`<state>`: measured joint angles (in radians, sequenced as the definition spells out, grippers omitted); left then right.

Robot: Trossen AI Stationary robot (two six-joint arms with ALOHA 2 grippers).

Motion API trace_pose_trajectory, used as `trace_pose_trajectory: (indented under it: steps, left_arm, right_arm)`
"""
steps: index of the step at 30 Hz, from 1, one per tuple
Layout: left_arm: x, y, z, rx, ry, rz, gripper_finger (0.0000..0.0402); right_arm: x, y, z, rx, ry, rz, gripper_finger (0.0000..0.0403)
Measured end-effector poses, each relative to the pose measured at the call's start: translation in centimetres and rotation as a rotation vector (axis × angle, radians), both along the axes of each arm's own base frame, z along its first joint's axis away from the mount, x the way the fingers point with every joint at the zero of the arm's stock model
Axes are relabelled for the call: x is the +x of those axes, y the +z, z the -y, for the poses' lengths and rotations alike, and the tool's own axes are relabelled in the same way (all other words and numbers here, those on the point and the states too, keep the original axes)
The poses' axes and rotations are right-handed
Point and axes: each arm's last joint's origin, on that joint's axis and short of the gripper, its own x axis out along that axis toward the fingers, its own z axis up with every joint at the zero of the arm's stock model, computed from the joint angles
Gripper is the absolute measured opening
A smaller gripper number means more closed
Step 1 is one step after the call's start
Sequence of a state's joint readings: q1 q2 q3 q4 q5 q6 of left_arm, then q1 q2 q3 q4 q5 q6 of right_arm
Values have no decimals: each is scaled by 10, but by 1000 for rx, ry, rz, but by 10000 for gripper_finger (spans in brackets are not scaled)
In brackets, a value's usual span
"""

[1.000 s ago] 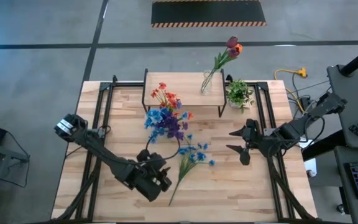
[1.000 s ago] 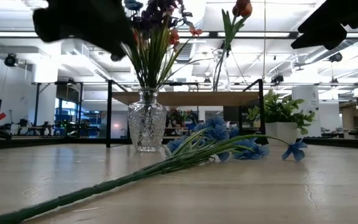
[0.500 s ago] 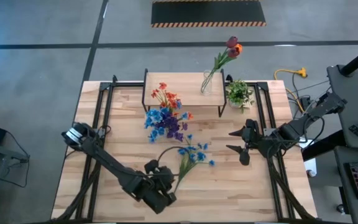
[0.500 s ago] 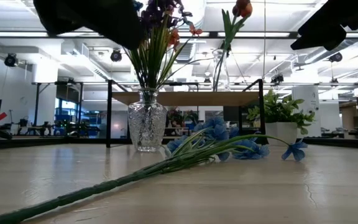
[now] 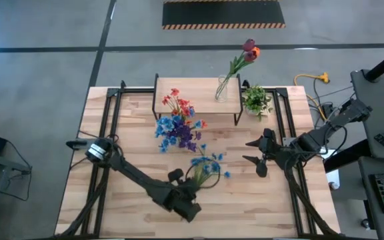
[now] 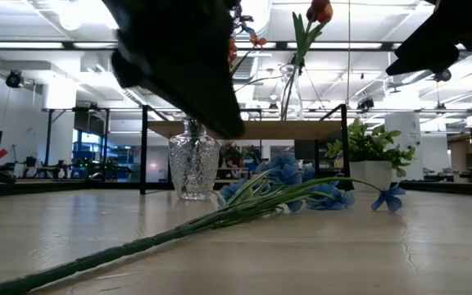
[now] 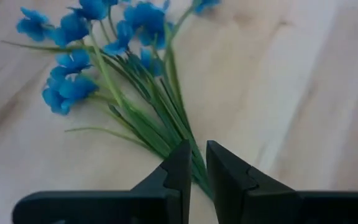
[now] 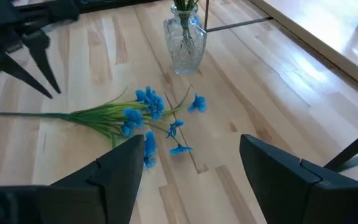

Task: Pick and place flowers into a vace then onto a shelf
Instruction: Put the blue flowers into the transparent vase

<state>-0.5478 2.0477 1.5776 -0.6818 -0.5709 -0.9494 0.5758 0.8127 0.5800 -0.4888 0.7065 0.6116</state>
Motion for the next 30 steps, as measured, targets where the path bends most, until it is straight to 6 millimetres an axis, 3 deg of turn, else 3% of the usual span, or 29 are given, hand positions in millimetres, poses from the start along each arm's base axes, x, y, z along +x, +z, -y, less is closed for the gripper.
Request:
trace_pose_trajectory:
  steps: [8, 21, 30]
  left_arm:
    - [17, -7, -24, -79, 75, 7, 48]
    - [32, -7, -44, -96, -24, -1, 172]
    - [33, -16, -60, -98, -35, -53, 185]
  right_arm:
    - [-1, -7, 0, 16, -7, -13, 251]
    - [-1, -7, 1, 5, -2, -18, 246]
    - [-1, -8, 1, 2, -1, -21, 244]
